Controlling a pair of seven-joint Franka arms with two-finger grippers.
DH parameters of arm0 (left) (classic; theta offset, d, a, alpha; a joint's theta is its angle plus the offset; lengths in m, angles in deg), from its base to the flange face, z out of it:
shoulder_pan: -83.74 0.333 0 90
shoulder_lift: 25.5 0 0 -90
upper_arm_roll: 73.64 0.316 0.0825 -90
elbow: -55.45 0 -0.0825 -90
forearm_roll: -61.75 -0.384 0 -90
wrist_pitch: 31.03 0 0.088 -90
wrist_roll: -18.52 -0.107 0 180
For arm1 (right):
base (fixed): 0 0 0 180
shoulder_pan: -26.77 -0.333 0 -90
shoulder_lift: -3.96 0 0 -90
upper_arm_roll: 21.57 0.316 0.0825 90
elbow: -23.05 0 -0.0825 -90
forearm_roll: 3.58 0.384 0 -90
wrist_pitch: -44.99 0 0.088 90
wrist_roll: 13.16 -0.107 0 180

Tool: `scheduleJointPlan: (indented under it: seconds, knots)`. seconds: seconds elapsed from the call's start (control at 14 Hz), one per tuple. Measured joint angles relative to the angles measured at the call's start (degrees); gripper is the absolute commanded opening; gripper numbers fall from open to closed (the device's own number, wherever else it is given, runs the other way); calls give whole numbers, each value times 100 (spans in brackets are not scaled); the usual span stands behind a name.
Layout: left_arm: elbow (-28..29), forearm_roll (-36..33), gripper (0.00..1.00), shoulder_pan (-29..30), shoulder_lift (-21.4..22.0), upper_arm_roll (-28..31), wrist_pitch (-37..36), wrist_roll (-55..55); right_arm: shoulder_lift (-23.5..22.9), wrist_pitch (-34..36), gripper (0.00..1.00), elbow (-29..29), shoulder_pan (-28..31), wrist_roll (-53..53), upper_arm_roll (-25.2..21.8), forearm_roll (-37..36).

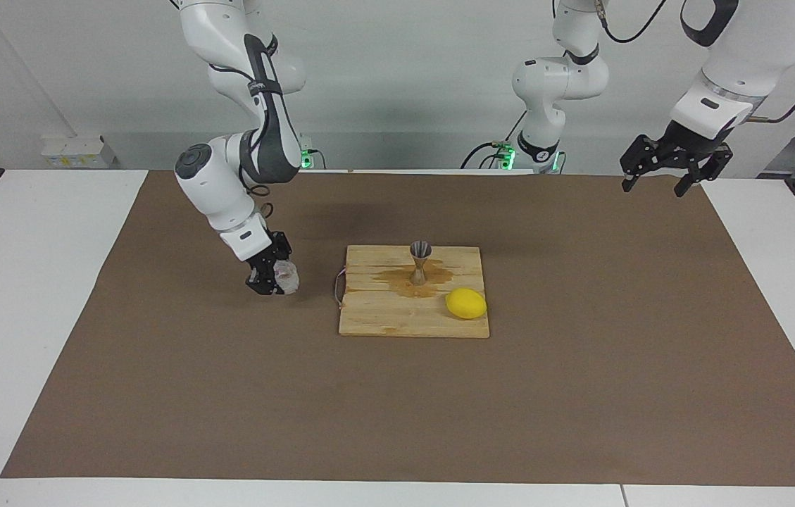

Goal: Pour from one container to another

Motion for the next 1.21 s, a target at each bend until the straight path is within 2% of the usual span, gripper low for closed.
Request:
scheduleJointPlan:
  seconds: [0.57, 1.0, 1.21]
  knots:
    - [0, -1, 100, 195, 2, -269, 0, 0, 32, 331, 45, 617, -165, -1233, 562, 1]
    - [1, -2, 100, 203, 2, -274, 0, 0, 26, 1086, 44, 1271, -641, -2179, 604, -53]
    - [9, -79, 100, 208, 2, -275, -12, -10, -24, 1253, 44, 1457, -829, -2569, 609, -271]
